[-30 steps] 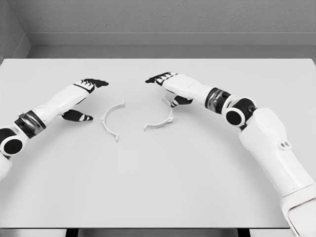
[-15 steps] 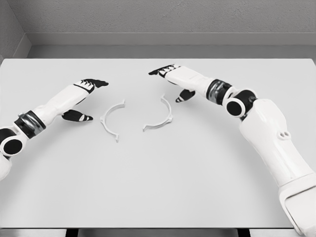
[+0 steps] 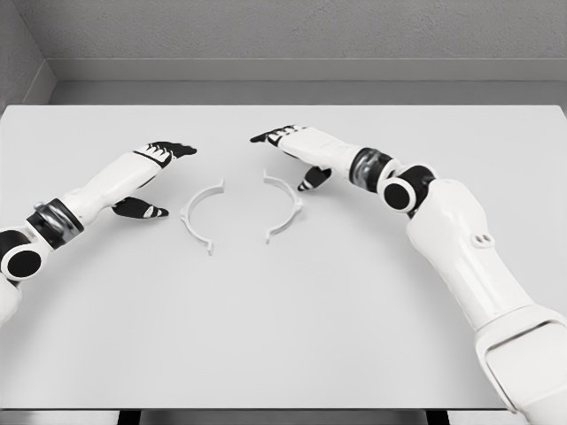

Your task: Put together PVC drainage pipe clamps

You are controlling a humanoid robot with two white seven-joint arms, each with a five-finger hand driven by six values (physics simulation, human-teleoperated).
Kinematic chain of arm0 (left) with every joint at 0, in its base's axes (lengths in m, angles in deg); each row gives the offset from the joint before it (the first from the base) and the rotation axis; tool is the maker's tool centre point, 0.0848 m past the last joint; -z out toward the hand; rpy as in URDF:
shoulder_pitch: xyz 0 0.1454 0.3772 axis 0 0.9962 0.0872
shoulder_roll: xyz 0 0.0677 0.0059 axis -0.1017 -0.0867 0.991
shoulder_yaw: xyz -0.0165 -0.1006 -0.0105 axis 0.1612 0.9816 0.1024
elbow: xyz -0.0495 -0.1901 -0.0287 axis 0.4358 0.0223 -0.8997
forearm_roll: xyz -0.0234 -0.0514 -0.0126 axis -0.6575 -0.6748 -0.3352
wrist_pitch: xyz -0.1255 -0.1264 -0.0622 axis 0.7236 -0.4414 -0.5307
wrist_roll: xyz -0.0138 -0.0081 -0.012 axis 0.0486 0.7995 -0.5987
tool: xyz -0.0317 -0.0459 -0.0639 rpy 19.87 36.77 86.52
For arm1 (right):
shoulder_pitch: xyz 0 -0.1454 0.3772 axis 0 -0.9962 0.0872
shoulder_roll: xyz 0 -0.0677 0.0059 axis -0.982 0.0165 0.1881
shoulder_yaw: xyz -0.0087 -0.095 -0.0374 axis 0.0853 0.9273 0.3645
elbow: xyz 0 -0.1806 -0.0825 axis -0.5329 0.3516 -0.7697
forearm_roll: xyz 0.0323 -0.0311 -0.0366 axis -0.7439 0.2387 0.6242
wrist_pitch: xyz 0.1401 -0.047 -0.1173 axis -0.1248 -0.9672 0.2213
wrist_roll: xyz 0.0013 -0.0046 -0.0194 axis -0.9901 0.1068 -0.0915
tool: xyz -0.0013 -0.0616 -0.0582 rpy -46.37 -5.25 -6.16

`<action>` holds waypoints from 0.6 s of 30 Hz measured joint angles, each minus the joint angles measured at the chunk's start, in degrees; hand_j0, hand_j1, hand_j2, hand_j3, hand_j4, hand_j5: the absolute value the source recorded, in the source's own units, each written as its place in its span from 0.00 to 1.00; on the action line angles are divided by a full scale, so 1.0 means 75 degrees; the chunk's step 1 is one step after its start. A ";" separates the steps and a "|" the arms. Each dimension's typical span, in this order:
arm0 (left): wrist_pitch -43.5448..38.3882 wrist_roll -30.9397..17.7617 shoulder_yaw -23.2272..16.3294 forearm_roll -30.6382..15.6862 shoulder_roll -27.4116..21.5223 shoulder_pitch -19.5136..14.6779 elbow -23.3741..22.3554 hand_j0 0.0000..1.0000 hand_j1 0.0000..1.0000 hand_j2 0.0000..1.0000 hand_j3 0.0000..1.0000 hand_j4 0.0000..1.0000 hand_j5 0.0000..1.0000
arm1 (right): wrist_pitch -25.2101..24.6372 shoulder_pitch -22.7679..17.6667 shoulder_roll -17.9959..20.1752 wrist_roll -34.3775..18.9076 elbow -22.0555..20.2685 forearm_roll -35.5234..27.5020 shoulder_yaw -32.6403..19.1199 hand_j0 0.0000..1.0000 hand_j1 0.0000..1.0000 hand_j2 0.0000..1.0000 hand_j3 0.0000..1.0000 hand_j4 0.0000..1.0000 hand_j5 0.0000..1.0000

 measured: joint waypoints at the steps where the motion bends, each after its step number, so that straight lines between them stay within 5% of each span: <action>1: 0.0000 0.0000 0.0000 0.0000 0.0000 0.0000 0.0000 1.00 1.00 1.00 1.00 1.00 1.00 | 0.0001 0.0082 -0.0017 0.0000 -0.0002 0.0010 -0.0006 1.00 1.00 1.00 1.00 1.00 1.00; 3: 0.0000 0.0000 -0.0001 0.0004 0.0000 0.0000 0.0000 1.00 1.00 1.00 1.00 1.00 1.00 | -0.0001 0.0410 -0.0006 0.0006 -0.0004 -0.0011 -0.0116 1.00 1.00 1.00 1.00 1.00 1.00; 5: 0.0001 0.0000 -0.0001 0.0008 0.0001 0.0012 0.0001 1.00 1.00 1.00 1.00 1.00 1.00 | 0.0047 0.0188 0.0318 -0.0026 -0.0313 -0.0052 -0.0580 1.00 1.00 1.00 1.00 1.00 1.00; 7: 0.0001 -0.0001 -0.0005 0.0015 0.0000 0.0010 0.0019 1.00 1.00 1.00 1.00 1.00 1.00 | 0.0116 -0.1088 0.1326 -0.0053 -0.1549 -0.0539 -0.1061 1.00 1.00 1.00 1.00 1.00 1.00; 10: 0.0001 0.0000 -0.0014 0.0011 -0.0018 0.0210 0.0134 1.00 1.00 1.00 1.00 1.00 1.00 | 0.0352 -0.2997 0.3515 -0.0061 -0.3676 -0.2348 -0.2423 1.00 1.00 1.00 1.00 1.00 1.00; 12: 0.0000 -0.0001 -0.0008 0.0007 -0.0076 0.0293 0.0300 1.00 1.00 1.00 1.00 1.00 1.00 | 0.0768 -0.3972 0.4692 -0.0076 -0.4472 -0.3540 -0.3579 1.00 1.00 1.00 1.00 1.00 1.00; 15: 0.0000 0.0000 -0.0007 -0.0014 -0.0136 0.0317 0.0466 1.00 1.00 1.00 1.00 1.00 1.00 | 0.1078 -0.5460 0.5578 -0.0084 -0.5048 -0.4657 -0.4761 1.00 1.00 1.00 1.00 1.00 1.00; 18: 0.0000 0.0000 -0.0007 -0.0026 -0.0161 0.0328 0.0516 1.00 1.00 1.00 1.00 1.00 1.00 | 0.1191 -0.5742 0.5847 -0.0341 -0.5563 -0.4927 -0.4895 1.00 1.00 1.00 1.00 1.00 1.00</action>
